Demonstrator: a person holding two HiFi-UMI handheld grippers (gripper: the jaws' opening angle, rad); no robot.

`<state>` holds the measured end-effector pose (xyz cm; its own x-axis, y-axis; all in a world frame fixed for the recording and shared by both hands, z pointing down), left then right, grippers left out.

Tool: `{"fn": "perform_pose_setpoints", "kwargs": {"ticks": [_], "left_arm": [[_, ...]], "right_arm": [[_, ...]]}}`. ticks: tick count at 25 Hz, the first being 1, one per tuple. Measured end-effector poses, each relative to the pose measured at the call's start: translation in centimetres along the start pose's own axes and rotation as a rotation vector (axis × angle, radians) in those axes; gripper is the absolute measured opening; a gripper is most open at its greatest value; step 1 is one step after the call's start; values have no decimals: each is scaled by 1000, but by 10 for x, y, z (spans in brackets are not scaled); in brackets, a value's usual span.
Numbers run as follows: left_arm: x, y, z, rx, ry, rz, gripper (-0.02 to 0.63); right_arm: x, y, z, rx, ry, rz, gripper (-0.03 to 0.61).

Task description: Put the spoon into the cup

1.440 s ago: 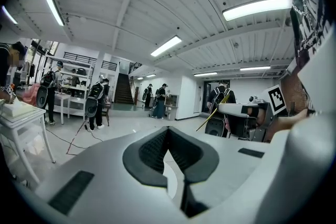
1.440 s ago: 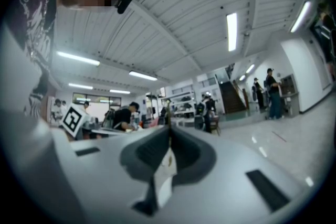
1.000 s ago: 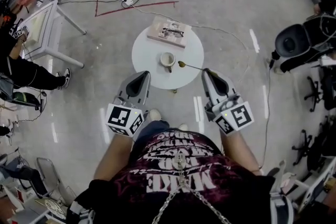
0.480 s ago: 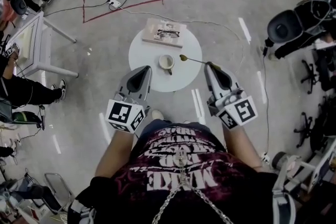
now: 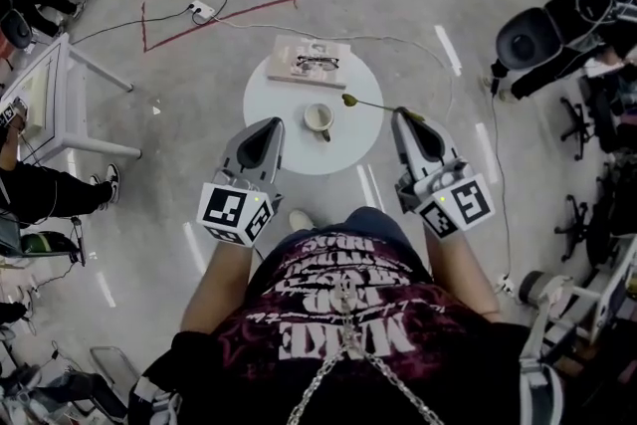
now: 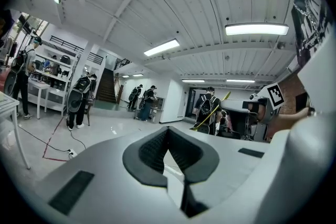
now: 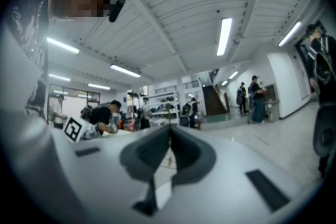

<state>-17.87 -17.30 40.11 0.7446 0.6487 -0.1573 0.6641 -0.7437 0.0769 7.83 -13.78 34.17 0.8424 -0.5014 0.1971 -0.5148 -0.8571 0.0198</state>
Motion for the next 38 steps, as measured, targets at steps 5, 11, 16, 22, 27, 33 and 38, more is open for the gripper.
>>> {"fn": "perform_pose_setpoints", "kwargs": {"ticks": [5,11,16,22,27,33,38], "left_arm": [[-8,-4,-1,3,-8,-2,28],[-17,-13,-9,-20,-20,33,28],[-22,-19,-16,-40,-33,83,28],[-23,-10,-17,-59,-31,127,28],[-17,12,-12,-61,-18,144,28],[-4,47,-6,-57,-6,142,28],[1,71,-7,-62,0,154,28]], "right_arm": [[-6,7,4,-6,-17,-1,35],[-6,22,-6,-27,6,25,35],[-5,35,-13,-54,31,81,35],[12,50,-15,-65,47,128,35],[35,54,-9,-59,51,151,35],[69,53,-2,-59,62,160,35],[92,58,-2,-57,72,178,35]]}}
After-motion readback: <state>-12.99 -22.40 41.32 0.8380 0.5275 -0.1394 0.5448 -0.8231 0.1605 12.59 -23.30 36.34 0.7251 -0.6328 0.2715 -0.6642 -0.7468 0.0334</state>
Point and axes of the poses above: the fingertips, and each gripper's own axes: y forward along the fingers, x to its right, z out of its top, the point moved 7 cm from there along -y, backward along the fingers, and after that the axes turned 3 degrees about y, right-handed, at the moved point
